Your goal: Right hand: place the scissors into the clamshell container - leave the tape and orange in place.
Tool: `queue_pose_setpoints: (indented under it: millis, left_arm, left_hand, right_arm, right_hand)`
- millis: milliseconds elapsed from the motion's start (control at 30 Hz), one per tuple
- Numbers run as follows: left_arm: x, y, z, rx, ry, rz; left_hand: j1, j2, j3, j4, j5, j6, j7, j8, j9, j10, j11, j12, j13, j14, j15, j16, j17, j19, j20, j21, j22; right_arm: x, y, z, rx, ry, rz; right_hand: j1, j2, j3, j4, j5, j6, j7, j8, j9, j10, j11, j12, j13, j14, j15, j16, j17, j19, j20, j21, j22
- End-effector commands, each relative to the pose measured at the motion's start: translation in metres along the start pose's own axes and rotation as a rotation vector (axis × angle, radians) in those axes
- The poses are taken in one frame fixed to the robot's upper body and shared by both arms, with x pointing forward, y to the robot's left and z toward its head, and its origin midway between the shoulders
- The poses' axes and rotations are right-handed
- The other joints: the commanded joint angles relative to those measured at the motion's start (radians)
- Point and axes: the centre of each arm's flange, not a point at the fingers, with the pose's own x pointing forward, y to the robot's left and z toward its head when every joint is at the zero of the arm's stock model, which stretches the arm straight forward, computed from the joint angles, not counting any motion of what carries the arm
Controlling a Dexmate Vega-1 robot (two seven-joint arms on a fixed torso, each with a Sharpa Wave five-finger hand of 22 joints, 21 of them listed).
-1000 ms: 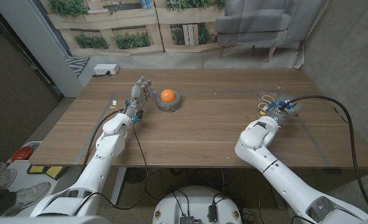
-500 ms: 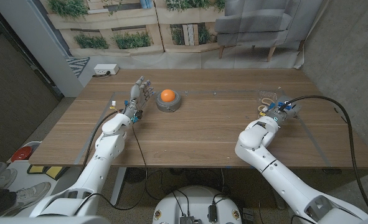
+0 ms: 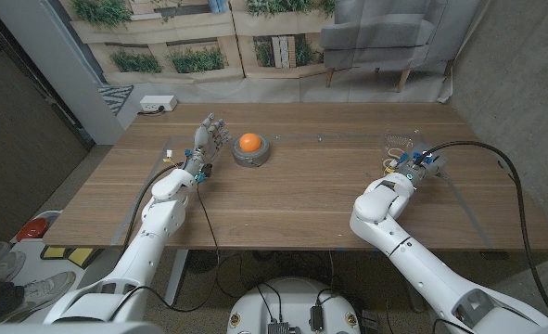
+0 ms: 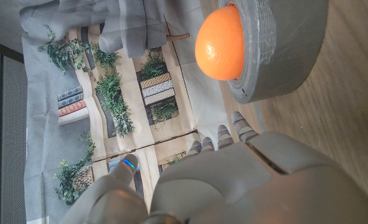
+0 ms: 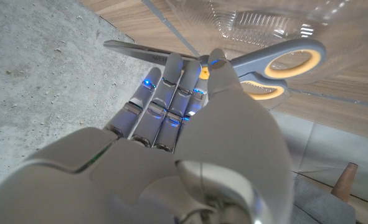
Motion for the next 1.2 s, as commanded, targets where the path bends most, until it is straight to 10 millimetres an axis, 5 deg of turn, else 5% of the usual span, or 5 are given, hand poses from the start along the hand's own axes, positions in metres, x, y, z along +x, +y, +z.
queue_pose_setpoints:
  millis: [33,667,1200]
  left_arm:
    - [0.007,-0.002,-0.001,0.001,0.001,-0.005]
    - [0.017,0.001,-0.004,-0.003,0.009,-0.004]
    - [0.018,-0.001,-0.005,-0.004,0.007,-0.007]
  left_hand:
    - [-0.003,0.108,-0.004,-0.003,0.006,0.001,0.004,-0.001,0.004,-0.069,-0.001,0.006,0.005,-0.08,0.003,0.007,0.004,0.0,0.008,-0.004,0.005]
    - [-0.003,0.108,-0.005,-0.003,0.005,0.0,0.004,-0.001,0.004,-0.069,0.0,0.006,0.005,-0.08,0.004,0.007,0.004,0.0,0.008,-0.005,0.005]
    - [-0.003,0.108,-0.005,-0.004,0.006,0.001,0.004,0.0,0.004,-0.07,0.0,0.006,0.005,-0.081,0.004,0.007,0.004,0.0,0.007,-0.005,0.005]
  right_arm:
    - [0.004,0.004,0.003,-0.014,-0.005,0.02]
    - [0.011,0.004,0.013,-0.041,-0.013,0.04]
    - [0.012,0.002,0.011,-0.039,-0.026,0.045]
  right_hand:
    - [-0.012,-0.011,0.089,0.087,-0.012,0.156,0.016,-0.028,-0.005,-0.022,-0.005,-0.014,-0.01,-0.003,-0.056,-0.013,-0.006,-0.009,0.005,0.003,-0.002]
    - [-0.086,-0.047,0.11,0.099,-0.042,-0.011,-0.009,-0.178,-0.084,-0.143,-0.015,-0.111,-0.078,-0.058,-0.063,-0.073,-0.005,-0.046,0.022,0.0,-0.009]
    - [-0.145,-0.067,0.115,0.111,-0.042,-0.149,-0.016,-0.245,-0.11,-0.185,-0.01,-0.152,-0.109,-0.081,-0.053,-0.093,-0.003,-0.059,0.034,-0.003,-0.01]
